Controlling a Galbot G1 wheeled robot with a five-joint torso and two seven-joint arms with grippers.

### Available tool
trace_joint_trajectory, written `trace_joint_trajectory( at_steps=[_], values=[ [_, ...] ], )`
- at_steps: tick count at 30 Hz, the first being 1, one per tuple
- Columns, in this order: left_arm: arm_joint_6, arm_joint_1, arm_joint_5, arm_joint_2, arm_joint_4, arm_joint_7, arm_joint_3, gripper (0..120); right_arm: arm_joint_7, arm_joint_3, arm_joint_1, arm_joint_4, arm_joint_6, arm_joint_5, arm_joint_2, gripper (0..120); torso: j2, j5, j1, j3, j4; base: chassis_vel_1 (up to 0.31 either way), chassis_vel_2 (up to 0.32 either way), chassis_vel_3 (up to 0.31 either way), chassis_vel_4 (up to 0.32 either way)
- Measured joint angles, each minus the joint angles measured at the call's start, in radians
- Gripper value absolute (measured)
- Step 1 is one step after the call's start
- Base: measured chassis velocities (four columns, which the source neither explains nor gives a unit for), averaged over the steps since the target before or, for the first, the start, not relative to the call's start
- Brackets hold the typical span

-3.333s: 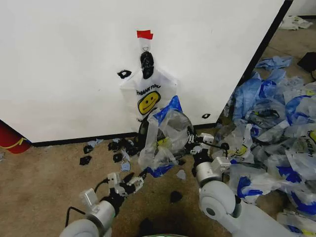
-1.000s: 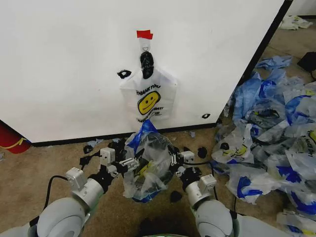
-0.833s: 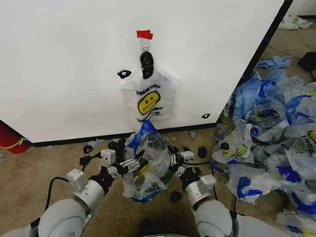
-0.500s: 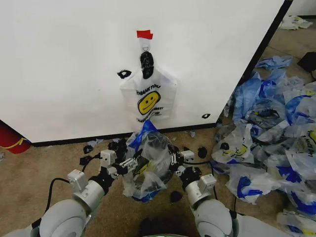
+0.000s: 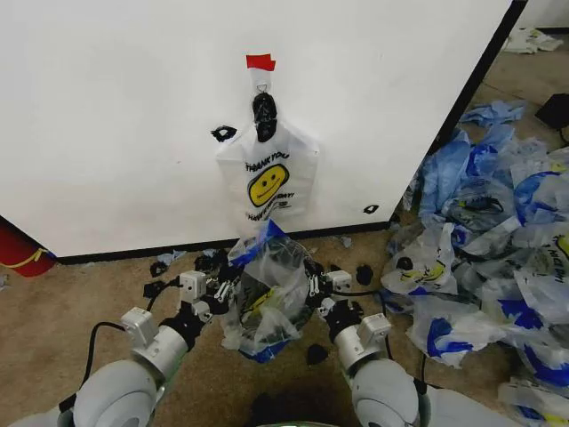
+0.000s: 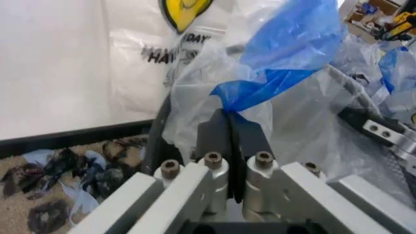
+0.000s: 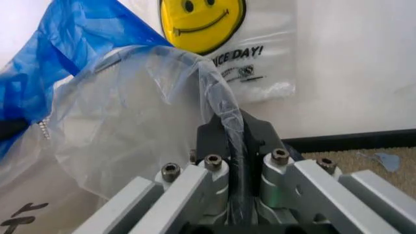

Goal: Pick up the garbage bag from the wall and place it over the trash bin.

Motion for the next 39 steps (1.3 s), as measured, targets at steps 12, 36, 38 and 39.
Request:
trace_joint_trajectory(
  at_steps=[12,36,38,39],
  values=[
    [-0.018,-0.005,0.002,0.026,0.014,-0.004,-0.024,0,-0.015,0.014,-0.019,0.019,0.010,0.002,-0.020,1,0.000,-0.0002,0.000,0.000,0.0000,0.000,0.000,0.000,0.000],
    [-0.059,-0.001,-0.003,0.019,0.080,0.010,-0.031,0,-0.026,0.084,-0.041,0.081,0.016,0.041,-0.021,1,0.000,0.0000,0.000,0.000,0.0000,0.000,0.000,0.000,0.000],
    [-0.060,-0.001,-0.006,0.016,0.082,0.013,-0.030,0,-0.026,0.085,-0.041,0.081,0.016,0.042,-0.019,1,0.000,0.0000,0.000,0.000,-0.0001,0.000,0.000,0.000,0.000],
    [-0.068,0.002,-0.013,0.001,0.092,0.022,-0.025,0,-0.027,0.089,-0.041,0.082,0.016,0.046,-0.012,1,0.000,0.0000,0.000,0.000,0.0000,0.000,0.000,0.000,0.000]
  ],
)
